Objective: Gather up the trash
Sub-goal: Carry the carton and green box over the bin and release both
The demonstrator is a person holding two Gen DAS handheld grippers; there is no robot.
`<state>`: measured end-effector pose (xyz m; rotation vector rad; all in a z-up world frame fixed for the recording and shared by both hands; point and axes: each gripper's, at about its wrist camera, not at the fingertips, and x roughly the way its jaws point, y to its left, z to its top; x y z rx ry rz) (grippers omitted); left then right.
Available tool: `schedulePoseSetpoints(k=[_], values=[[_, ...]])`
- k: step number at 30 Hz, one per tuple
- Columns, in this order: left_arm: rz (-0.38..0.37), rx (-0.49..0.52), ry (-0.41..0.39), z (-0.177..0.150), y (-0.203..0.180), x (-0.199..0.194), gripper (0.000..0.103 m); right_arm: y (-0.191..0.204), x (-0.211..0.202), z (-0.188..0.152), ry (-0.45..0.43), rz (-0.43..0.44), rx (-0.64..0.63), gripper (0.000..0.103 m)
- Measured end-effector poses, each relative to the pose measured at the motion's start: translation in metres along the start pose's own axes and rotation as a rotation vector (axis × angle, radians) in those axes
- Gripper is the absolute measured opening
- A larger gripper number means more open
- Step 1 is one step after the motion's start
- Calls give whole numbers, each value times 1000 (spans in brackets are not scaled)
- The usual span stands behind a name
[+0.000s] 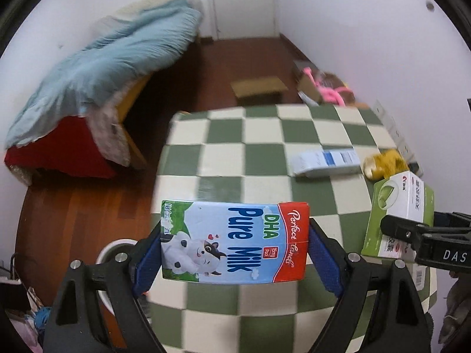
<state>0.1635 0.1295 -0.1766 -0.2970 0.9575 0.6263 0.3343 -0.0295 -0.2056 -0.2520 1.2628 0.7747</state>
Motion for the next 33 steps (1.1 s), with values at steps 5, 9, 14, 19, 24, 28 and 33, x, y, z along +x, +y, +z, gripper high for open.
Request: schedulePoseSetpoints(k=[5, 9, 14, 19, 24, 28, 33], values=[[56, -49, -60, -6, 51, -35, 87, 66, -18, -6, -44, 102, -71, 86], [108, -99, -91, -15, 99, -58, 88, 124, -18, -11, -44, 169, -141, 86], [159, -165, -89, -31, 153, -67, 87, 200, 1, -24, -2, 229, -244, 86], [188, -236, -36, -52, 204, -49, 87, 266, 51, -35, 72, 230, -323, 86], [49, -411, 80, -88, 268, 1, 88, 309, 115, -38, 162, 204, -355, 85], [-20, -556, 196, -120, 317, 52, 88, 340, 167, -40, 240, 160, -411, 86], [-58, -660, 293, -143, 352, 92, 100, 369, 222, -46, 330, 108, -468, 86]])
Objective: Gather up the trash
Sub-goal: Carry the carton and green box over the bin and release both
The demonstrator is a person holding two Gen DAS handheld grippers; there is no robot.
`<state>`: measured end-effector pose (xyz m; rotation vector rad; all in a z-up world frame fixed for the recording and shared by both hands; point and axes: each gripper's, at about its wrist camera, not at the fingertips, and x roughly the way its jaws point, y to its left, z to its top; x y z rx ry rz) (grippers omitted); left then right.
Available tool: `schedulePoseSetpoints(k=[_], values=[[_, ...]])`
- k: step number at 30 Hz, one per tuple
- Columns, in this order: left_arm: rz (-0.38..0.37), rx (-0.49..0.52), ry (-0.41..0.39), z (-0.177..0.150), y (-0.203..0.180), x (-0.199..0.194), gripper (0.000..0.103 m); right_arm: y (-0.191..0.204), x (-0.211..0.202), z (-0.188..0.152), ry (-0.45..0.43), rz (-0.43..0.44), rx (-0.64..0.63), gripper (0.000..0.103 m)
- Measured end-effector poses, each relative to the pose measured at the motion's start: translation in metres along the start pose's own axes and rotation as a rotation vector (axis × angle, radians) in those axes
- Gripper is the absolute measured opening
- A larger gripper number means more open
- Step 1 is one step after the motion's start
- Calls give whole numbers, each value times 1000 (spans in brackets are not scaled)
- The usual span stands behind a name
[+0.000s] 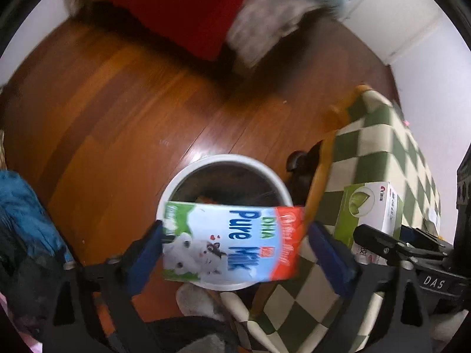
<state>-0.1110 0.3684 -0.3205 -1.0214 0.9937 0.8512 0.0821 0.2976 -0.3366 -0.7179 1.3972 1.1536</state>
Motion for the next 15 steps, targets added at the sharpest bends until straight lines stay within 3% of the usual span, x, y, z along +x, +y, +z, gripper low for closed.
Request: schedulePoseSetpoints(k=[4, 6, 15], values=[[28, -35, 12, 0, 16, 11, 100, 9, 34, 16, 75, -28, -4, 89], [60, -44, 11, -3, 23, 11, 100, 12, 44, 20, 98, -30, -3, 103], [249, 6, -35, -17, 34, -5, 100, 21, 57, 13, 137, -98, -61, 103]])
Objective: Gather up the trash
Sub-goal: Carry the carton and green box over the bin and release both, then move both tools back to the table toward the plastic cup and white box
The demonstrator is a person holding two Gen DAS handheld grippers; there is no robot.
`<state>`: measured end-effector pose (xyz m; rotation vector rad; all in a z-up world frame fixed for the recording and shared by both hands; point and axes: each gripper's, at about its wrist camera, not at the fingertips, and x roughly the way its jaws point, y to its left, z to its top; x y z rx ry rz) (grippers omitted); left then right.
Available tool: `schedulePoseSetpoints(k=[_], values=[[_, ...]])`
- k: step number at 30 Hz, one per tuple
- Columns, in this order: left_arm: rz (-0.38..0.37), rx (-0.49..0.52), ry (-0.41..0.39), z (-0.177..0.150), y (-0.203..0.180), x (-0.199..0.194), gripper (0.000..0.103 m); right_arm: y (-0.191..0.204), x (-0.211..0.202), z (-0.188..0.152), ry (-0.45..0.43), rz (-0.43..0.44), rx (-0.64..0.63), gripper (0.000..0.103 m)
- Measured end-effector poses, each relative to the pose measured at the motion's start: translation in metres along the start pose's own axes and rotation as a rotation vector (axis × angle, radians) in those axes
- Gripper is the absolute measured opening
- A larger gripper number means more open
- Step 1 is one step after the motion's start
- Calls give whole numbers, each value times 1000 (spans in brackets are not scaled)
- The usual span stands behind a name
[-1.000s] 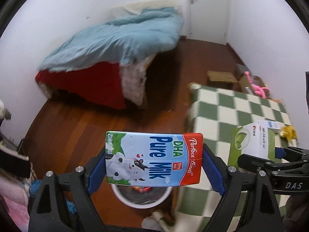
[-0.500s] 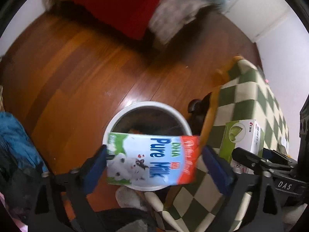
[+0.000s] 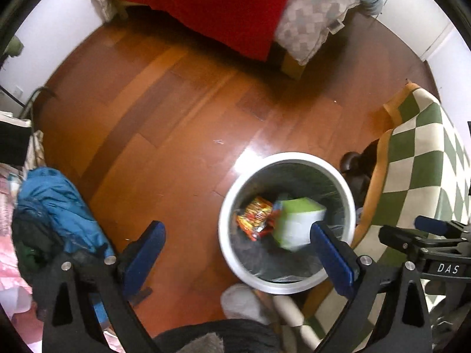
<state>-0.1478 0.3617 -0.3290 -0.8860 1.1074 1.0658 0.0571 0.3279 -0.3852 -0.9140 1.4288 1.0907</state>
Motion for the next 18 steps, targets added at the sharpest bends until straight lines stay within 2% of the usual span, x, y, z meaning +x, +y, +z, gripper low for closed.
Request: schedulePoseSetpoints(k=[7, 13, 18], values=[[39, 35, -24, -14, -6, -21, 100, 1, -20, -40, -24, -70, -15, 103], [44, 54, -45, -29, -9, -45, 100, -1, -38, -75, -57, -44, 18, 103], [51, 69, -79, -39, -11, -68, 100, 4, -60, -92, -104, -39, 17, 103]])
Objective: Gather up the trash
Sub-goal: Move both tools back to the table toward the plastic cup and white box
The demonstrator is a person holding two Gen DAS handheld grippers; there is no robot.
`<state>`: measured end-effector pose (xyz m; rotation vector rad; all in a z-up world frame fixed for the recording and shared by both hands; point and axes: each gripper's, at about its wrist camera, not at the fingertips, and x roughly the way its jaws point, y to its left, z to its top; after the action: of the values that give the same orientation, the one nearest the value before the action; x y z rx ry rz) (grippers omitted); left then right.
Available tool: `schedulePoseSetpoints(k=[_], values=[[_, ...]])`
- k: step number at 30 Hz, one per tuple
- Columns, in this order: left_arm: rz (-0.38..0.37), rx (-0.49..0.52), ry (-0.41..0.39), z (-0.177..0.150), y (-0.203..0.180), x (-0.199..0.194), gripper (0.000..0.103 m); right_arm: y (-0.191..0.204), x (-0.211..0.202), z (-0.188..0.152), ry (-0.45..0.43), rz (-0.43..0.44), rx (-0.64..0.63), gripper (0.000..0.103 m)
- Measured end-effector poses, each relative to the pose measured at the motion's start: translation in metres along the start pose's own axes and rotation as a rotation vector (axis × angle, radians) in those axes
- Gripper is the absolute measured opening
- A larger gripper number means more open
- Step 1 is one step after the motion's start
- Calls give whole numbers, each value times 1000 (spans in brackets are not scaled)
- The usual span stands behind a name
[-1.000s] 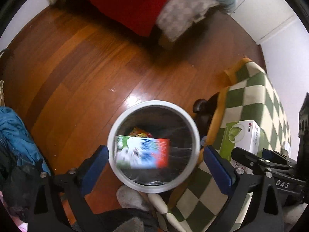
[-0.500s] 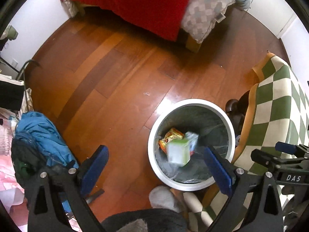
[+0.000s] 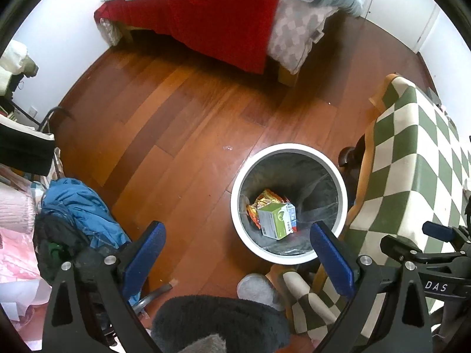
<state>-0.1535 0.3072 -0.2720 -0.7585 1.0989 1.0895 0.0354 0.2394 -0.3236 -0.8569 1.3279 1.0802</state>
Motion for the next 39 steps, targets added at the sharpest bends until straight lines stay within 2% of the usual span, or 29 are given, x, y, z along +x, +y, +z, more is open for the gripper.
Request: schedulePoseSetpoints(k=[7, 13, 20, 26, 29, 33, 39], values=[[-1, 11, -58, -13, -2, -40, 100, -1, -47, -18, -75, 20, 9, 103], [-10, 19, -119, -22, -4, -83, 100, -8, -96, -41, -149, 70, 24, 103], [-17, 18, -190, -32, -10, -136, 100, -18, -160, -73, -251, 164, 61, 103], [-20, 55, -231, -41, -31, -170, 100, -44, -208, -104, -328, 285, 142, 103], [-43, 86, -239, -45, -51, -178, 100, -71, -222, -123, -348, 327, 210, 103], [-70, 165, -237, -52, -98, -172, 100, -120, -231, -156, -357, 315, 313, 103], [-112, 335, -152, -73, -206, -121, 100, -243, -212, -219, -311, 153, 551, 103]])
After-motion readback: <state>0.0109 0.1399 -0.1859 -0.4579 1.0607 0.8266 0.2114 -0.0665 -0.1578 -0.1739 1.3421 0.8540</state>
